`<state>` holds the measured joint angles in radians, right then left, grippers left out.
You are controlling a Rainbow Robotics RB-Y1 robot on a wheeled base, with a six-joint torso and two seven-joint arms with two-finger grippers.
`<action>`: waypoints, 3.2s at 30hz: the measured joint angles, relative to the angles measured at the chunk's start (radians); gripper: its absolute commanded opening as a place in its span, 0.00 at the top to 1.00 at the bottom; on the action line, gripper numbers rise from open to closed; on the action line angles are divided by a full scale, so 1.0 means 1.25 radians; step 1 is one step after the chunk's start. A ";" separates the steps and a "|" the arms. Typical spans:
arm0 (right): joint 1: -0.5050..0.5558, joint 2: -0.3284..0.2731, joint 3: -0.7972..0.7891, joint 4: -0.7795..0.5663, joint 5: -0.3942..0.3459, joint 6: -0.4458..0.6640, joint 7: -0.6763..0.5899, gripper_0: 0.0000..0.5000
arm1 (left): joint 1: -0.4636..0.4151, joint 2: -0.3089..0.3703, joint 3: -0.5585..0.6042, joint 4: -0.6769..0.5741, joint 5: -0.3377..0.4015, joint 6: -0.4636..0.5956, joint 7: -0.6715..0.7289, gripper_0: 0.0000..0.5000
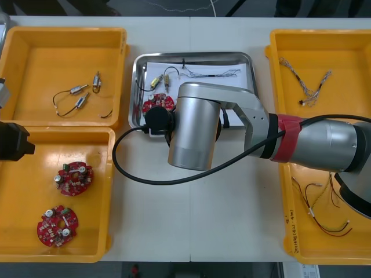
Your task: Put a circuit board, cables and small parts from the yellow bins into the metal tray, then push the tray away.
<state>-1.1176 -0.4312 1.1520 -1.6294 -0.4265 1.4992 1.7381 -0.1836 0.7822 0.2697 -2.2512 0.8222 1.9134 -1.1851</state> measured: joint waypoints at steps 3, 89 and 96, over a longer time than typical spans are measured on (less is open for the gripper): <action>-0.014 0.000 0.002 0.024 0.000 -0.013 0.001 1.00 | 0.000 0.000 0.000 0.000 0.000 0.000 0.000 0.00; 0.024 0.035 -0.418 -0.075 -0.049 0.326 0.063 0.00 | 0.000 0.000 0.000 0.000 0.000 0.000 0.000 0.00; 0.053 0.024 -0.479 -0.145 -0.049 0.333 0.063 0.00 | 0.000 0.000 0.000 0.000 0.000 0.000 0.000 0.00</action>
<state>-1.0510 -0.4017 0.5534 -1.8108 -0.4873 1.9150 1.8165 -0.1833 0.7823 0.2697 -2.2508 0.8216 1.9134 -1.1851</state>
